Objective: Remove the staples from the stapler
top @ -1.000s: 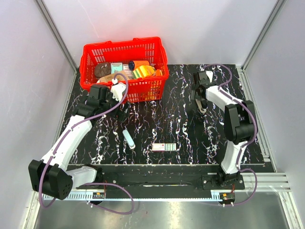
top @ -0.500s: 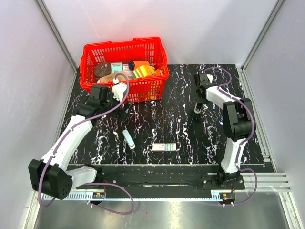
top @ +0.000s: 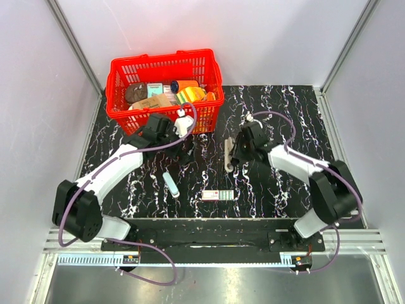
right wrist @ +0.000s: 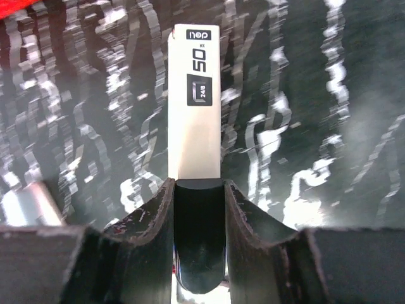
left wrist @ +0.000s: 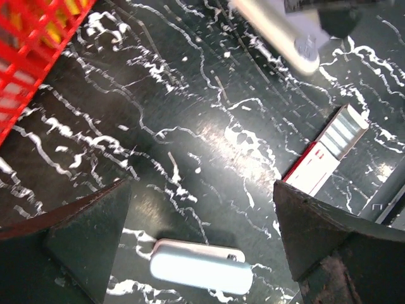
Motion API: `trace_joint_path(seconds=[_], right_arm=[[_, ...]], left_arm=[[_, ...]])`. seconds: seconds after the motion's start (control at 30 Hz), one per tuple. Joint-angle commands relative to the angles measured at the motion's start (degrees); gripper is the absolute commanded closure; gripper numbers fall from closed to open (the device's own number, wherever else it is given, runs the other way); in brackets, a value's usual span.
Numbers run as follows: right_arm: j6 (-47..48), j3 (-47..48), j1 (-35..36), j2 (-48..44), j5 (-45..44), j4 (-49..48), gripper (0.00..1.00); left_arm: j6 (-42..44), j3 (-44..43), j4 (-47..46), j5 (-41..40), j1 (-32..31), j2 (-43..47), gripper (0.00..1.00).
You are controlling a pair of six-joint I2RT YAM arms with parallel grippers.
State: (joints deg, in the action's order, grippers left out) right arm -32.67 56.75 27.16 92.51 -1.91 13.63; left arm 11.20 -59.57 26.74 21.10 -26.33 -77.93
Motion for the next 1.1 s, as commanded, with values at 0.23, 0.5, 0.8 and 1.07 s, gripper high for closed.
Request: trace_joint_path(seconds=[0.23,0.5,0.8,1.07], right_arm=[[-16.1,-14.3,12.7,-16.3,-10.2,-30.6,1.00],[-20.6,-18.3,18.1,-19.8,-16.2,-36.1,1.00],[-22.7,-19.4,20.3,-21.1,-15.7,-38.4,1.00],[-26.4,-21.2,21.4,-19.1,-12.0,-40.5,1.00]], left_arm=[[-3.6,-2.0,-7.9,10.5,-5.8,-8.1,0.01],[-4.3,-2.7,-9.2,12.5,-6.8,-12.4,0.01],[-2.9,-3.4,-10.9,17.8,-6.8,-15.2,0.02],[0.7,-3.1,-10.5,18.6,-6.8,-14.5,0.35]])
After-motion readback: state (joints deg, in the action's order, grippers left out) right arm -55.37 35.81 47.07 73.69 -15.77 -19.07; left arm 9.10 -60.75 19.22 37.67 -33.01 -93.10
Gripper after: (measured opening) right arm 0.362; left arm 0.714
